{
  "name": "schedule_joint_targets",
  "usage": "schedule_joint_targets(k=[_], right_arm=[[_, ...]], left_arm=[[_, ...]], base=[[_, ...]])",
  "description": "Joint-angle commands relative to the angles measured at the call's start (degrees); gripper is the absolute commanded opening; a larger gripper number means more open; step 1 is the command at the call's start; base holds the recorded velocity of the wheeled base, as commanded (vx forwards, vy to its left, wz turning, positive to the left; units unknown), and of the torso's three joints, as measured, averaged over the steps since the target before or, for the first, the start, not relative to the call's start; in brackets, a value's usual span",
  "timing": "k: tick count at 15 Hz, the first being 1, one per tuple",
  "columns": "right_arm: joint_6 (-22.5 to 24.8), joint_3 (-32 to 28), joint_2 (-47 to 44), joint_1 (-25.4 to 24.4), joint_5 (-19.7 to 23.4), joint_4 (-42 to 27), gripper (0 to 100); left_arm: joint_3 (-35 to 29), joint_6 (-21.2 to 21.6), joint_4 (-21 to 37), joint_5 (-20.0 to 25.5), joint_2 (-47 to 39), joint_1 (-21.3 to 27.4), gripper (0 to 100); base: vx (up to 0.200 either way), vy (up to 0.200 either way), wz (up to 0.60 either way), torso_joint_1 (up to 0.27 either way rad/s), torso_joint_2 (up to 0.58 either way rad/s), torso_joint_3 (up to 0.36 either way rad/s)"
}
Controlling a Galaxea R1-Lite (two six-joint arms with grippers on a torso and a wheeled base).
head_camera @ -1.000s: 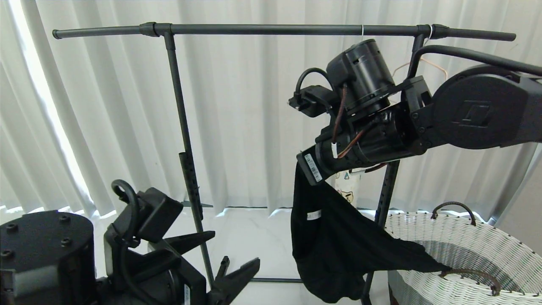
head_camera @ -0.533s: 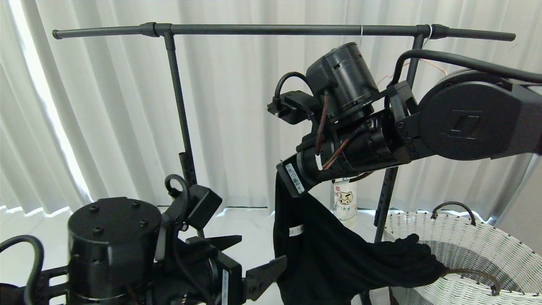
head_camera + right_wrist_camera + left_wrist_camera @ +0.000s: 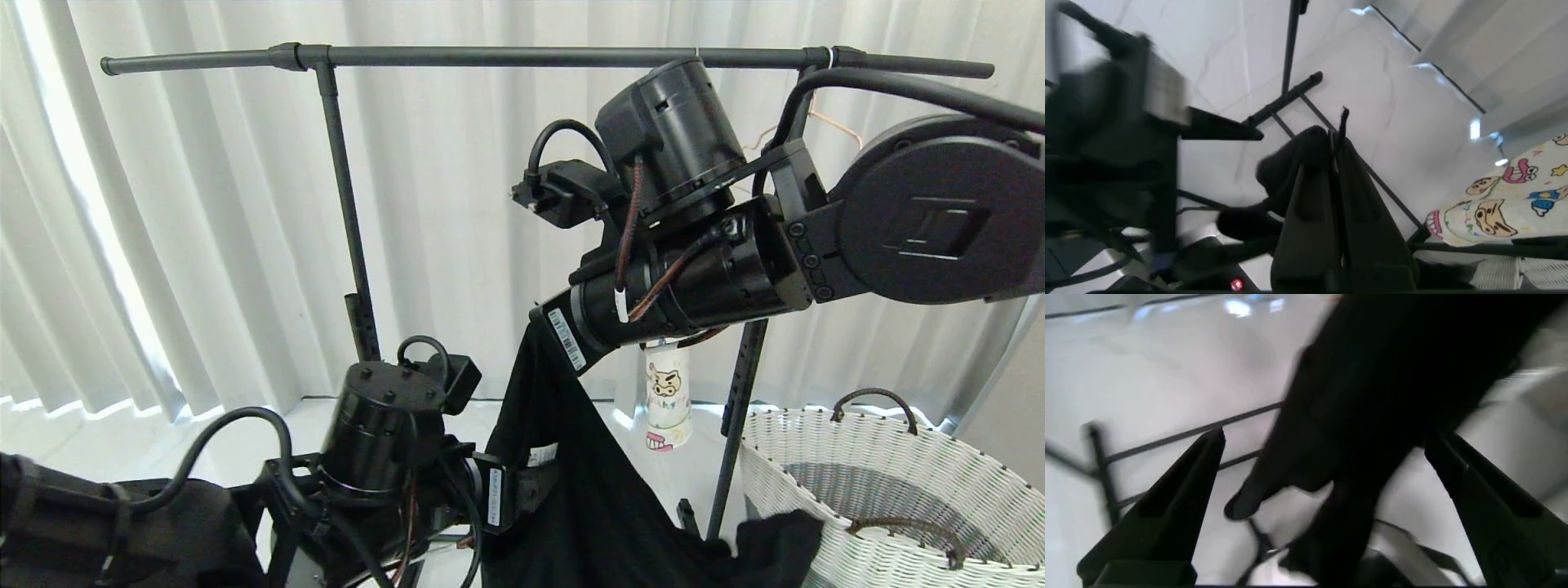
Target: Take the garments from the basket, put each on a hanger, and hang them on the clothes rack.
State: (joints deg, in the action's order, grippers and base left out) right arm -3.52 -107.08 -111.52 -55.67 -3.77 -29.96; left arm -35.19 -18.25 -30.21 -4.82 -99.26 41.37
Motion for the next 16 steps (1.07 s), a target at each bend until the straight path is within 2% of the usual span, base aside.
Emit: schedule_joint_targets(k=[1,3,5,9,14,16], right_arm=[[0.01,-0.23,0.51,0.04,-0.01,-0.01,0],[-0.61,-0.23,0.60,0.39,-0.10,-0.01,0],[-0.87,-0.23,0.60,0.57,-0.19,-0.01,0],[-0.70,-0.32,-0.10,-0.22,-0.10,0.35,0],[-0.87,-0.32,0.16,-2.77,-0.01,0.35,0],[-0.87,-0.41,0.43,-3.12,-0.10,0.35,0]], left_arm=[[1.53,0.06,0.06,-2.66,-5.86,0.46,100],[4.61,-0.12,-0.03,-3.89,-4.63,0.55,100],[5.93,-0.21,-0.03,-2.48,1.08,1.08,100],[8.65,-0.03,-0.03,6.92,13.91,1.78,100],[7.33,-0.03,-0.03,7.01,12.51,-2.62,100],[5.93,-0.21,-0.03,7.28,8.64,-1.30,100]], base=[[0.000,0.000,0.00,0.000,0.00,0.000],[0.000,0.000,0.00,0.000,0.00,0.000],[0.000,0.000,0.00,0.000,0.00,0.000],[0.000,0.000,0.00,0.000,0.00,0.000],[0.000,0.000,0.00,0.000,0.00,0.000],[0.000,0.000,0.00,0.000,0.00,0.000]])
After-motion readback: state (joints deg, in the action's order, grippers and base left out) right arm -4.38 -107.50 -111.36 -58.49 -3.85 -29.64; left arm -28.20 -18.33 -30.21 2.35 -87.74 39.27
